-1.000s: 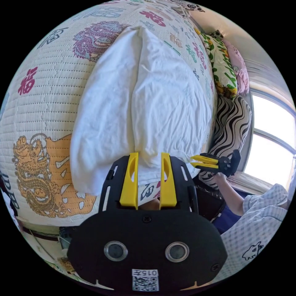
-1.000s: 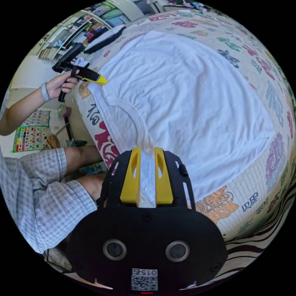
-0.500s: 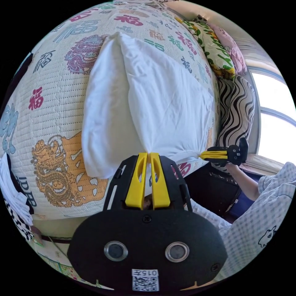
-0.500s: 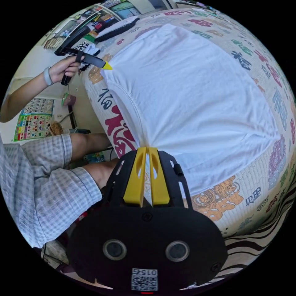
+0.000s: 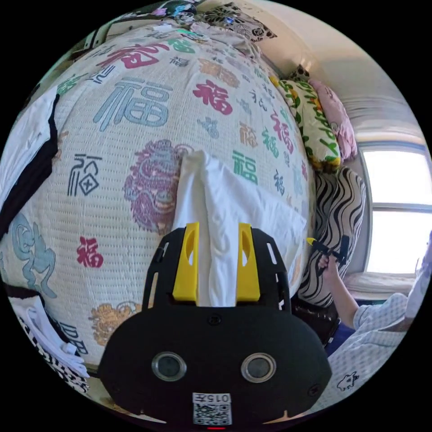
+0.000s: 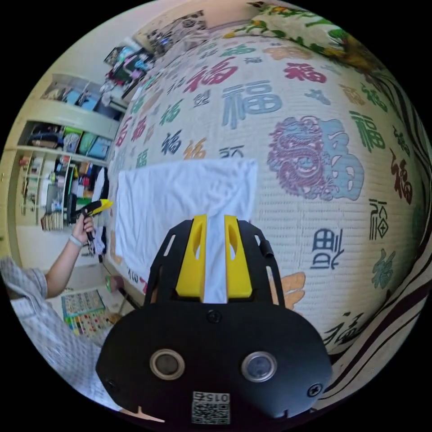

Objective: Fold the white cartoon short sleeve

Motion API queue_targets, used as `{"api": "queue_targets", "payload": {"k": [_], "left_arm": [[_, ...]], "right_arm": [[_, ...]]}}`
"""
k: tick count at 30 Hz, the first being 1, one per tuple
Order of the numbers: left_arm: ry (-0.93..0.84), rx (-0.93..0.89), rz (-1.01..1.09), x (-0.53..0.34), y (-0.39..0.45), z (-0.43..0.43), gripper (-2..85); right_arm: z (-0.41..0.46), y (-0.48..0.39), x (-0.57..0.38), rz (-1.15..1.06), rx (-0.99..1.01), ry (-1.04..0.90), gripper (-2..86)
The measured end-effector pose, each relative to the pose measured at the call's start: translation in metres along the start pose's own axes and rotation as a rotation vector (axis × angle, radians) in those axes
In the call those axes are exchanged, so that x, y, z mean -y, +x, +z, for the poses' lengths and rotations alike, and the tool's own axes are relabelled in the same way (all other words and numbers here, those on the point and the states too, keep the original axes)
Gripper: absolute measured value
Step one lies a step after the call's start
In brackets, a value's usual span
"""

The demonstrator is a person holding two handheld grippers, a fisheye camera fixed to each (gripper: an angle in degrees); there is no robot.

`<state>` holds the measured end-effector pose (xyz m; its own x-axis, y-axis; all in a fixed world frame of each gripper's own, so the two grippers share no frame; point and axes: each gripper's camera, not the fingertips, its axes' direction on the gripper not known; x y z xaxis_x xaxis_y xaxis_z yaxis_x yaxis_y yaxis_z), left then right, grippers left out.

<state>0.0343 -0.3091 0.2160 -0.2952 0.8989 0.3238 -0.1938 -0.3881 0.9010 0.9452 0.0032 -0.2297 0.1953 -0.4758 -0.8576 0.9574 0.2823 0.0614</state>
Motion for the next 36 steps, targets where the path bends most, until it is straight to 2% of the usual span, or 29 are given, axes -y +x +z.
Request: {"api": "queue_targets", "payload": {"k": [4,6,9,12,15,20,23,28,32,36], "left_arm": [[0.020,0.031,-0.056,0.062,-0.005,0.021,8.6],[0.016,0.027,-0.083,0.074,-0.008,0.026,2.8],[0.012,0.046,-0.093,0.083,-0.013,0.020,0.7],[0.018,0.063,-0.031,0.086,-0.004,0.013,1.8],[0.054,0.044,-0.021,0.077,0.001,-0.009,7.5],[0.086,0.103,0.013,0.001,0.005,-0.072,9.0],[0.017,0.179,0.002,-0.073,-0.002,-0.089,9.3],[-0.099,0.231,-0.055,-0.169,-0.016,-0.077,10.7],[-0.101,0.146,-0.085,-0.182,-0.029,-0.070,10.6],[-0.089,0.119,-0.086,-0.177,-0.037,-0.075,9.0]], "right_arm": [[0.034,0.045,0.044,0.151,0.042,-0.005,6.5],[0.051,0.059,0.050,0.199,0.069,-0.033,4.4],[0.060,0.078,0.049,0.231,0.112,-0.044,1.1],[0.068,0.087,0.045,0.210,0.125,-0.057,0.3],[0.067,0.081,0.041,0.196,0.102,-0.057,1.1],[0.025,0.032,0.031,0.086,-0.089,0.017,2.6],[0.030,-0.034,0.043,-0.085,-0.124,-0.030,3.6],[0.134,-0.217,0.097,-0.464,-0.063,-0.191,5.1],[0.237,-0.349,0.132,-0.676,-0.018,-0.325,6.5],[0.345,-0.470,0.156,-0.842,-0.152,-0.427,7.3]]}}
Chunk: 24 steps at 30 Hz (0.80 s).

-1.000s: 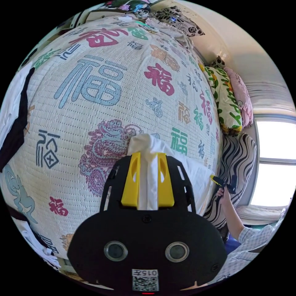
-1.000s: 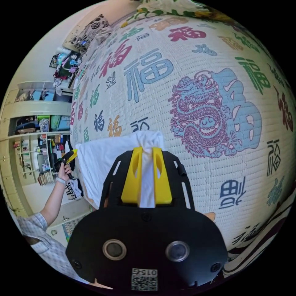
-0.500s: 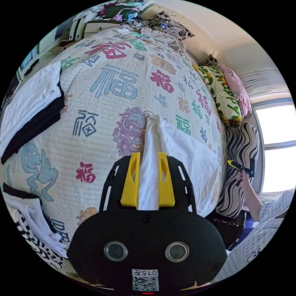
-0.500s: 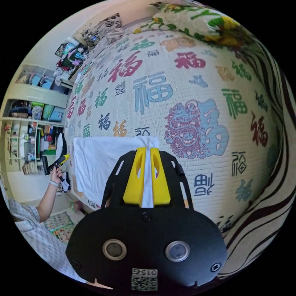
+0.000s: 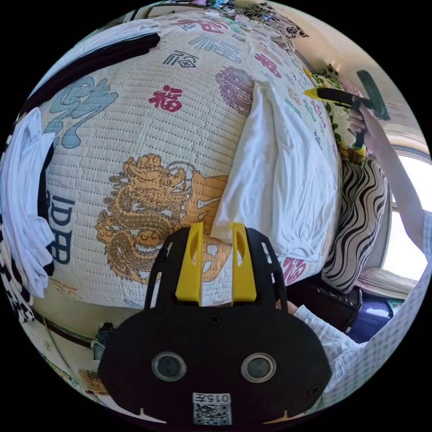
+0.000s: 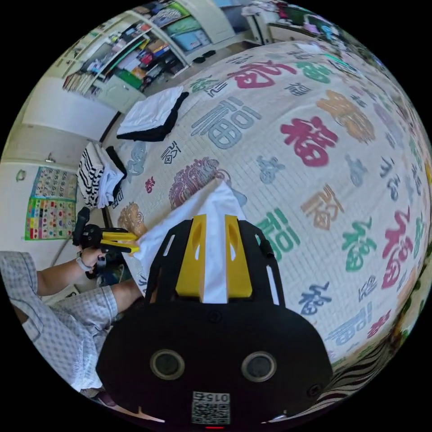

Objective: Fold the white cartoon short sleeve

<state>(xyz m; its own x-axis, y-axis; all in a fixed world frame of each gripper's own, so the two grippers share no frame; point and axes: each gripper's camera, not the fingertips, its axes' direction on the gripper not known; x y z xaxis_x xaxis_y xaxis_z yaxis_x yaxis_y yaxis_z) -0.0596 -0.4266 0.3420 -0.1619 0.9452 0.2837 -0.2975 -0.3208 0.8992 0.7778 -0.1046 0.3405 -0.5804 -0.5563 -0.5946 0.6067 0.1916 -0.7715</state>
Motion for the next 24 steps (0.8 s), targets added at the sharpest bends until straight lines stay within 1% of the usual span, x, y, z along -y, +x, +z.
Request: {"api": "queue_targets", "payload": {"k": [4,5,7,10,14,17,20,24], "left_arm": [[0.021,-0.065,0.022,-0.003,-0.014,-0.009,5.3],[0.024,-0.085,0.024,-0.004,-0.016,-0.010,4.1],[0.038,-0.170,0.020,-0.007,-0.027,-0.013,0.8],[0.057,-0.191,0.018,-0.014,-0.029,-0.020,-0.4],[0.091,-0.202,0.036,-0.031,-0.019,-0.034,-0.7],[0.126,-0.211,0.060,-0.052,0.004,-0.052,-0.8],[0.177,-0.189,0.133,-0.080,0.049,-0.076,-0.8],[0.196,-0.119,0.324,-0.122,0.149,-0.088,-0.8]], "right_arm": [[0.058,-0.026,0.096,-0.047,-0.110,-0.179,7.9],[0.065,-0.028,0.106,-0.049,-0.128,-0.200,7.8],[0.095,-0.034,0.136,-0.066,-0.167,-0.307,4.6],[0.123,-0.044,0.149,-0.124,-0.195,-0.436,0.2],[0.108,-0.045,0.150,-0.107,-0.190,-0.387,-0.7],[0.076,-0.041,0.131,-0.111,-0.151,-0.316,-0.8],[0.031,-0.030,0.091,-0.109,-0.095,-0.218,-0.8],[-0.037,0.000,-0.001,-0.077,-0.010,-0.071,-0.9]]}}
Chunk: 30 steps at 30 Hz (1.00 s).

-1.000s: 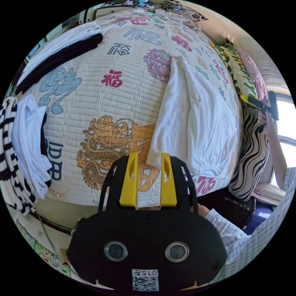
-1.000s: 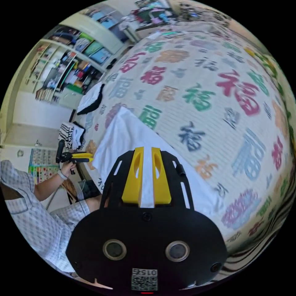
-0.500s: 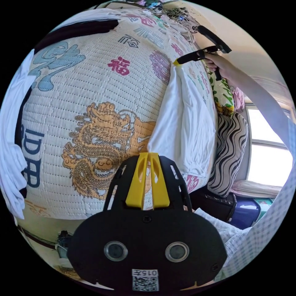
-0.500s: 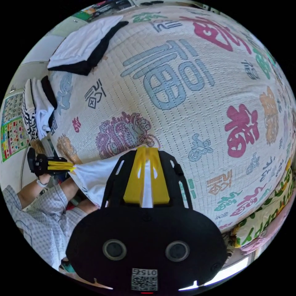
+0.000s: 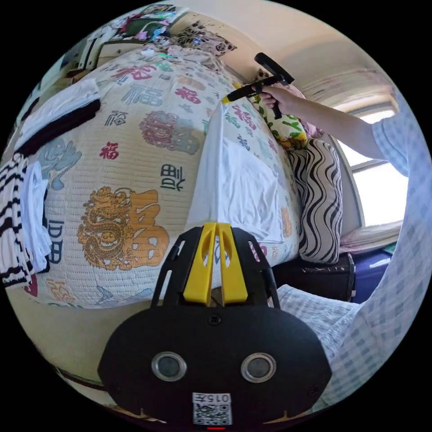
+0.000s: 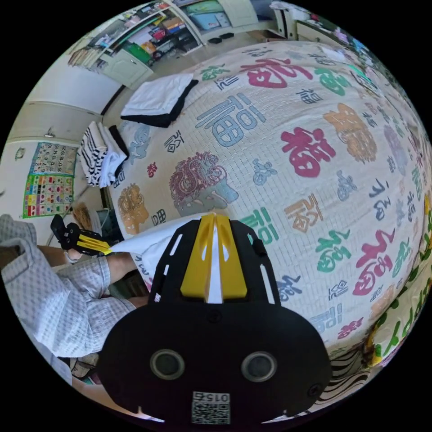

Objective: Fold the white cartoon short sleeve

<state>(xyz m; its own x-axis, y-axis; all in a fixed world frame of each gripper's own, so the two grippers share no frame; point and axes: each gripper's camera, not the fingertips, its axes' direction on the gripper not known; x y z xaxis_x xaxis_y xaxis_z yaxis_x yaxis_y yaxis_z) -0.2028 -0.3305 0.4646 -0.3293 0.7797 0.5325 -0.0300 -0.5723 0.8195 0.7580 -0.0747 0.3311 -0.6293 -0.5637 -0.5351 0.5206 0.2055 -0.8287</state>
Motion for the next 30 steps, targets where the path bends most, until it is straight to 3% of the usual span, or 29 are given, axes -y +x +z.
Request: {"api": "queue_targets", "payload": {"k": [5,10,16,26,30], "left_arm": [[-0.034,0.016,0.214,-0.010,0.135,0.044,-0.8],[-0.122,0.042,0.390,-0.033,0.275,0.165,-0.8],[-0.214,0.038,0.459,-0.044,0.375,0.308,-0.7],[-0.329,0.155,0.527,-0.069,0.412,0.445,0.7],[-0.445,0.216,0.514,-0.082,0.385,0.502,7.0]], "right_arm": [[-0.052,0.040,-0.141,0.054,0.070,0.150,-0.9],[-0.058,0.098,-0.292,0.128,0.075,0.194,-0.9],[-0.039,0.170,-0.416,0.226,0.089,0.225,-0.8],[-0.025,0.225,-0.498,0.247,0.154,0.281,0.0],[-0.024,0.233,-0.518,0.359,0.106,0.229,4.7]]}}
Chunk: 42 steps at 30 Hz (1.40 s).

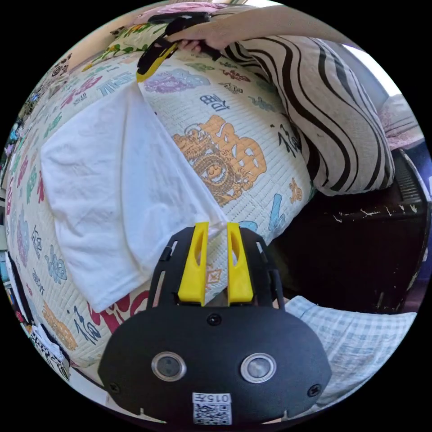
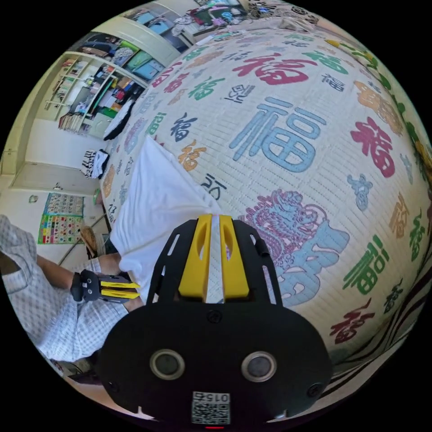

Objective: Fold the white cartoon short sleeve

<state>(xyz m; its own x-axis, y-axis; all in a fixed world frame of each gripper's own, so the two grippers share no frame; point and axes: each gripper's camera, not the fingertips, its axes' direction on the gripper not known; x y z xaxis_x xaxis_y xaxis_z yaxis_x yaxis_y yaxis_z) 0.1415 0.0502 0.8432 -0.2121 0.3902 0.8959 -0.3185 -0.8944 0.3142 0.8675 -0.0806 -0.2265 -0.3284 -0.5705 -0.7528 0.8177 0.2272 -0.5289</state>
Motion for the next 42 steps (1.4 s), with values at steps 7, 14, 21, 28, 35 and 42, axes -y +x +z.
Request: {"api": "queue_targets", "payload": {"k": [7,14,21,28,35,42], "left_arm": [[0.140,-0.611,0.098,-0.005,-0.085,-0.074,7.3],[0.344,-0.205,-0.309,0.024,-0.358,-0.136,9.0],[0.202,-0.030,-0.374,0.111,-0.458,-0.047,4.4],[0.260,-0.036,-0.329,0.043,-0.425,-0.047,6.2],[0.044,-0.137,-0.262,-0.078,-0.323,0.010,6.6],[-0.084,-0.096,-0.229,-0.121,-0.281,0.090,6.8]], "right_arm": [[-0.038,-0.028,-0.050,0.242,-0.067,0.052,7.3],[-0.041,-0.021,-0.026,0.348,0.127,0.116,8.2],[-0.049,-0.014,-0.015,0.392,0.067,0.095,0.9],[-0.094,-0.083,-0.072,0.382,0.053,0.180,2.9],[-0.028,-0.218,-0.123,0.183,0.065,-0.136,6.7],[0.000,-0.243,-0.124,0.195,-0.042,-0.209,0.5]]}}
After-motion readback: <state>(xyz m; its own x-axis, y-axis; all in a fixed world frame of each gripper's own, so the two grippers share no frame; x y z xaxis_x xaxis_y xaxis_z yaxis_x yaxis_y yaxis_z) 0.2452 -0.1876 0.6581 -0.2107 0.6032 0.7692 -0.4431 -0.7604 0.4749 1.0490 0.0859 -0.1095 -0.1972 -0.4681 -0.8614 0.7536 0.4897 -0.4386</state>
